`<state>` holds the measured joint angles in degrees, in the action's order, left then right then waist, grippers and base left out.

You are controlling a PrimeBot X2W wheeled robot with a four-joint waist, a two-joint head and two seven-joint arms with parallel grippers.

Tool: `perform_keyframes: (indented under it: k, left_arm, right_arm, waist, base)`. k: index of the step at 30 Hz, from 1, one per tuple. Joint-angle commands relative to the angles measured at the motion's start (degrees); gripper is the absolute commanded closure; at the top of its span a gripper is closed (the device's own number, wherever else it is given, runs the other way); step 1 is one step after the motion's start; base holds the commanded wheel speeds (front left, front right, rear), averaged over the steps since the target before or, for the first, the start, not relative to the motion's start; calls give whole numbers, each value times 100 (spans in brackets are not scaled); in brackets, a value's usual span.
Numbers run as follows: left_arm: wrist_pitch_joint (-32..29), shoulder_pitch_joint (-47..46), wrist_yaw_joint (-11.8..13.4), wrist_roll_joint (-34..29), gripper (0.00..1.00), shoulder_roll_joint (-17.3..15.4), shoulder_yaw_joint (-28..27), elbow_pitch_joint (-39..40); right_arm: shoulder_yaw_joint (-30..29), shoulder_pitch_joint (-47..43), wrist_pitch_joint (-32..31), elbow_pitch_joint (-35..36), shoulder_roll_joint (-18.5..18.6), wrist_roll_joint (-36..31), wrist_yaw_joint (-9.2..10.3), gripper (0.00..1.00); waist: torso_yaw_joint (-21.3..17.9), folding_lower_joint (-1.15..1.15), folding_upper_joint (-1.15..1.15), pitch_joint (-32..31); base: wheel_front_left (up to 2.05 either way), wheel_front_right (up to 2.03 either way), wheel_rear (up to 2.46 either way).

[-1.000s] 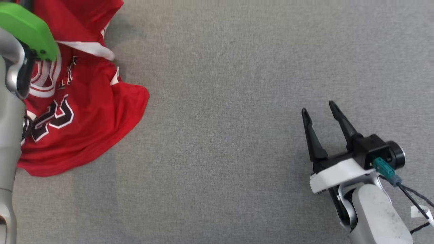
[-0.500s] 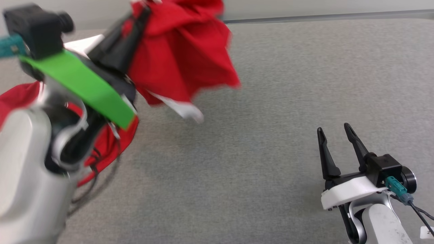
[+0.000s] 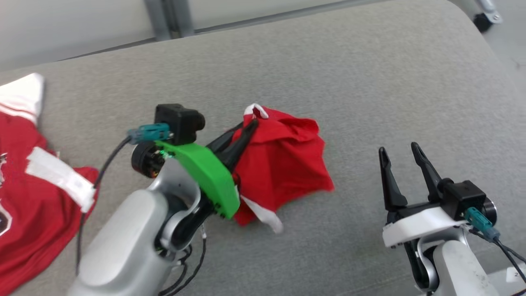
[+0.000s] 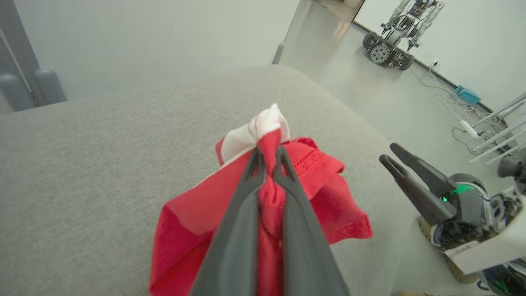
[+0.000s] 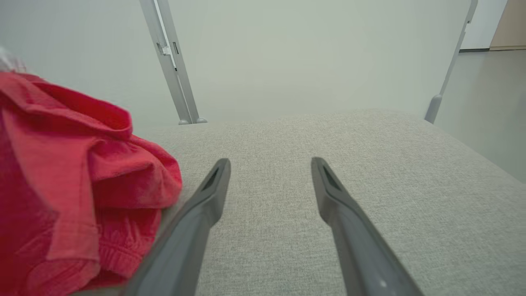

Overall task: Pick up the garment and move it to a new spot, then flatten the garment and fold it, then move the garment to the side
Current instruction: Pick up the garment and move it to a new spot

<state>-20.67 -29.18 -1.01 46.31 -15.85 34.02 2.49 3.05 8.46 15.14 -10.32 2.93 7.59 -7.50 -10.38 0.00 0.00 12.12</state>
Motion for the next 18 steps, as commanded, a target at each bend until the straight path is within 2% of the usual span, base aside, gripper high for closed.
perform_keyframes:
  k: [1, 3, 4, 7, 9, 13, 16, 18]
  left_arm:
    - [281, -198, 1, -178, 100, 238, 69, -375]
    - [770, -342, -40, -344, 100, 546, 99, -1085]
    - [1055, -439, -50, -445, 81, 668, 79, -1507]
    - [1768, -625, -84, -664, 0, 910, 75, -2603]
    - [2121, -751, -178, -787, 0, 1010, 140, -3132]
    - [2887, -885, -333, -901, 0, 1082, 153, -3675]
    - [3359, -787, -377, -951, 0, 1103, 74, -3728]
    - [3515, -613, -316, -994, 0, 1090, -53, -3596]
  right_arm:
    - [40, 101, 2, 19, -5, 96, 3, 0]
    - [88, 102, 2, 10, 1, 165, 3, 0]
    - [128, 95, 2, 2, 0, 191, 3, 0]
    - [167, 34, 2, -32, -4, 235, 3, 0]
    - [157, -19, 2, -37, -2, 240, 3, 0]
    - [-13, -180, 2, -27, -5, 132, 3, 0]
    - [-148, -255, 2, 18, -1, -6, 3, 0]
    - [-242, -319, 2, 73, 2, -114, 3, 0]
  waist:
    - [-605, 0, 0, 259]
    - [-765, 0, 0, 326]
    - [-839, 0, 0, 356]
    - [-966, 0, 0, 382]
    - [-995, 0, 0, 351]
    - [-831, 0, 0, 199]
    - [-644, 0, 0, 48]
    - [-490, 0, 0, -72]
  base:
    - [0, 0, 0]
    - [0, 0, 0]
    - [0, 0, 0]
    - [0, 0, 0]
    - [0, 0, 0]
    - [0, 0, 0]
    - [0, 0, 0]
    - [0, 0, 0]
